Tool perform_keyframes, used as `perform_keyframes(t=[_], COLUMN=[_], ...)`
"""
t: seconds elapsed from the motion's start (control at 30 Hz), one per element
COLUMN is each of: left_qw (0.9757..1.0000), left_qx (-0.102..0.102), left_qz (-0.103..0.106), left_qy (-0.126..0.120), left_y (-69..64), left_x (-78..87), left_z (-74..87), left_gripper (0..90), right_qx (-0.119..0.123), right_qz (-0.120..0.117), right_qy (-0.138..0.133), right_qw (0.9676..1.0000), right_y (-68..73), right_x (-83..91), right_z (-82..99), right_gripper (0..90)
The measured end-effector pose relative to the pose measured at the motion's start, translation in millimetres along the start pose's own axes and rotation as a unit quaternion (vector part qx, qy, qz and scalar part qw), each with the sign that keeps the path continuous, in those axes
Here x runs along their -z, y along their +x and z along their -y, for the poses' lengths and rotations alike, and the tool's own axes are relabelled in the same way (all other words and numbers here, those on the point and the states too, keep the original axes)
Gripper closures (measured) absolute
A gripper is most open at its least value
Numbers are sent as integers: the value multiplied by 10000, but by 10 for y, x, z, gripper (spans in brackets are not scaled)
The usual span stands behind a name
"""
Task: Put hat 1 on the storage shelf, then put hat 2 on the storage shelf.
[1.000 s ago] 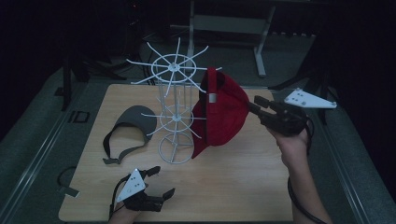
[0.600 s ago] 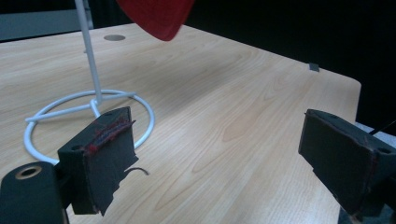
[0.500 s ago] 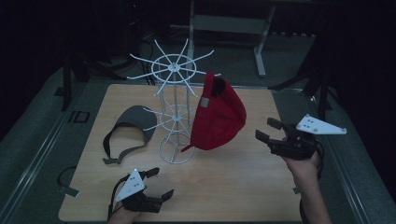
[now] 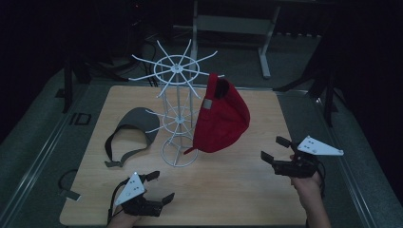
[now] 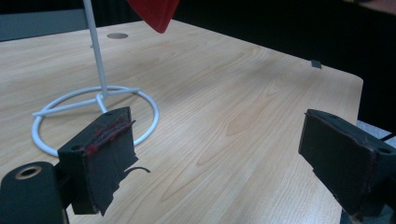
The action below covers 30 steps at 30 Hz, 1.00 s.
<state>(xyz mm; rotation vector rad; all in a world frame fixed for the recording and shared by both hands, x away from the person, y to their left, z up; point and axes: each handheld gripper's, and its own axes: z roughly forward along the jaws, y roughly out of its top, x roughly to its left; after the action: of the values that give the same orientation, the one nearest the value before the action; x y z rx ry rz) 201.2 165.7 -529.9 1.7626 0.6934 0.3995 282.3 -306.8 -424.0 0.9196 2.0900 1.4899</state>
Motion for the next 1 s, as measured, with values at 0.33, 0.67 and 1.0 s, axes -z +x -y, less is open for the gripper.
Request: perform_keyframes(t=[0.33,0.67,1.0], left_qw=[9999,9992,9955], left_qx=[39,187,307], left_qz=[-111,-356,-896], left_qy=[72,29,27], left_y=[45,117,233], left_x=[51,142,374], left_z=[40,89,151], left_gripper=[111,110,102], right_qx=[-66,-210,-333], right_qz=[519,736,944], right_qy=[310,526,549], right_qw=[9981,9957,9935], right_y=[-106,-135,-223], right_x=[-5,42,64], right_z=[496,968,1113], right_gripper=[140,140,140])
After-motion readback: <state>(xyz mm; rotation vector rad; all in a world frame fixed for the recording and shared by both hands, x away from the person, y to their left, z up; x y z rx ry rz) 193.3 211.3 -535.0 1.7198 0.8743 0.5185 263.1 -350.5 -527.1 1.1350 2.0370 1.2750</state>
